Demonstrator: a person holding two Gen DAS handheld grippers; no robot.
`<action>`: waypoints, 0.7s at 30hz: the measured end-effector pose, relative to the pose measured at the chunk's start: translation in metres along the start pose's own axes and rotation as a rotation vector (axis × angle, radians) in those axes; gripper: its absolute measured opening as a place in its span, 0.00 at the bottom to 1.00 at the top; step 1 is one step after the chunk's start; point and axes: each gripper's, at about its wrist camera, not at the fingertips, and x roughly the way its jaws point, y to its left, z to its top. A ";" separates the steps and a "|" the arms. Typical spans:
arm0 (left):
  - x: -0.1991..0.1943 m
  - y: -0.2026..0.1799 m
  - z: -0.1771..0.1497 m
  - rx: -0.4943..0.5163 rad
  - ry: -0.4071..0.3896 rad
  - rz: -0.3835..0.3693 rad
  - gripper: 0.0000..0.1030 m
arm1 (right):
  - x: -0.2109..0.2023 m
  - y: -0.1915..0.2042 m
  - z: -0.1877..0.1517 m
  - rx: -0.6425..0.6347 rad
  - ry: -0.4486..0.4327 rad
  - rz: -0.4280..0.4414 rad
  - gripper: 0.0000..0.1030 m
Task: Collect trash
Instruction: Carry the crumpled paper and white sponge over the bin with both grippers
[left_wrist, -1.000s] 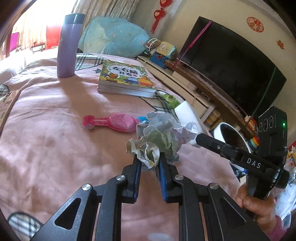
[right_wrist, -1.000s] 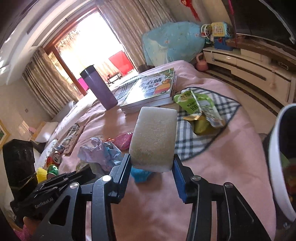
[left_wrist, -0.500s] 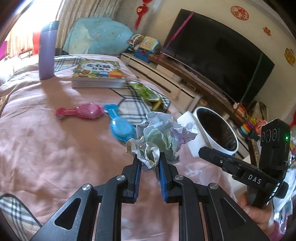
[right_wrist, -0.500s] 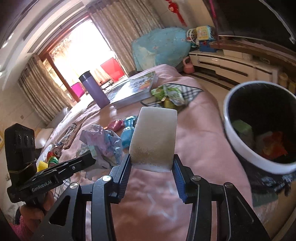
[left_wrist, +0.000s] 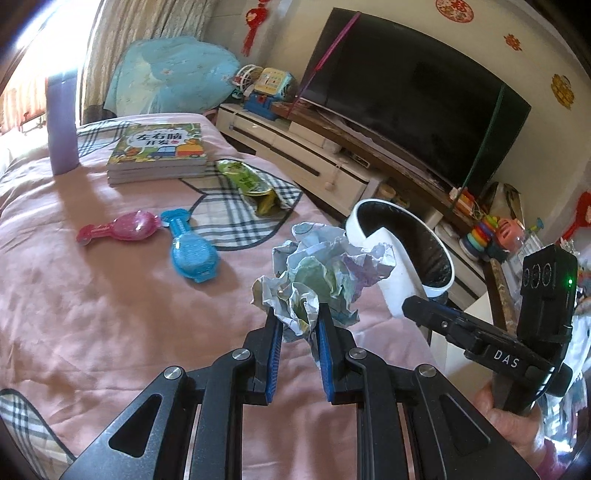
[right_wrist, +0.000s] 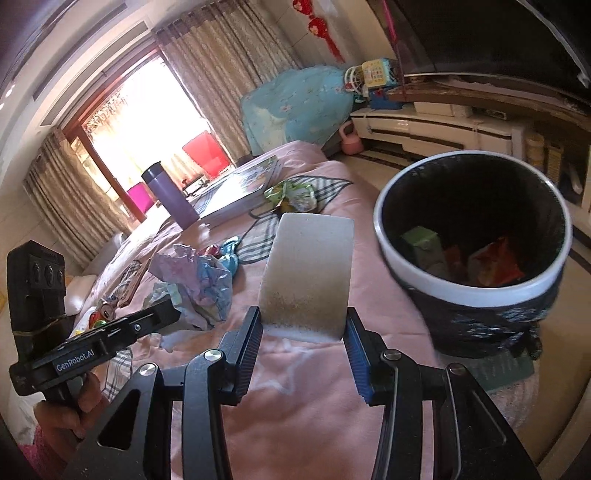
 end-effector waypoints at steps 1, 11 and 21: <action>0.001 -0.003 0.001 0.005 0.001 -0.001 0.16 | -0.003 -0.003 0.000 0.004 -0.005 -0.002 0.43; 0.013 -0.034 0.003 0.051 0.017 -0.029 0.16 | -0.035 -0.033 0.000 0.043 -0.064 -0.055 0.43; 0.031 -0.070 0.013 0.100 0.018 -0.057 0.16 | -0.052 -0.065 0.002 0.085 -0.103 -0.119 0.43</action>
